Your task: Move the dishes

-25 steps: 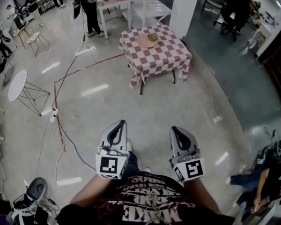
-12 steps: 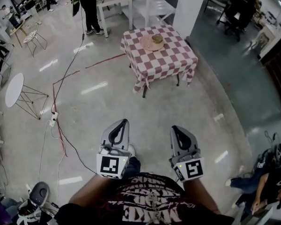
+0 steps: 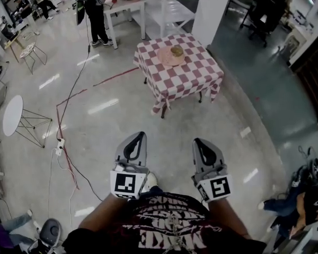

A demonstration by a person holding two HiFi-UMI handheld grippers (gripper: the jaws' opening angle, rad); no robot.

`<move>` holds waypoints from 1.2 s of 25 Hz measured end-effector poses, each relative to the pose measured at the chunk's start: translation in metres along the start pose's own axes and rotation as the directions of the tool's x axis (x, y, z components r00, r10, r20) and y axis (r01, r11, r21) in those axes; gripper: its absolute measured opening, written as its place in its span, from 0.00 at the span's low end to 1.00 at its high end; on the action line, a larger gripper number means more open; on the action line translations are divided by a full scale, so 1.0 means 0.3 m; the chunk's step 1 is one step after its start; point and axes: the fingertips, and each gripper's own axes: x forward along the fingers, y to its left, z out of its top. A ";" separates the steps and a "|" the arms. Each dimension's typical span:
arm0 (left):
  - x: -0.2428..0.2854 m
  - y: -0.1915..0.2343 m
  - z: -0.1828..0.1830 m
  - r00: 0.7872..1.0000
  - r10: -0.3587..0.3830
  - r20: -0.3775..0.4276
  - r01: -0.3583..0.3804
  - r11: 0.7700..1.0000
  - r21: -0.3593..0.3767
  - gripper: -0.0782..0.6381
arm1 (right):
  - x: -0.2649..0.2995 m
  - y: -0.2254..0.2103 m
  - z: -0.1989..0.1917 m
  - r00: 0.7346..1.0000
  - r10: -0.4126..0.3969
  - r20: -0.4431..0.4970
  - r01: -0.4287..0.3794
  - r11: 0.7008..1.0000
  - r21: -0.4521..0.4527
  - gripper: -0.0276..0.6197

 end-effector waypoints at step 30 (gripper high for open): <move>0.384 0.216 -0.134 0.997 0.015 -0.081 -0.015 1.000 -0.002 0.14 | 0.383 -0.170 -0.085 0.994 0.039 -0.098 -0.034 0.998 0.058 0.10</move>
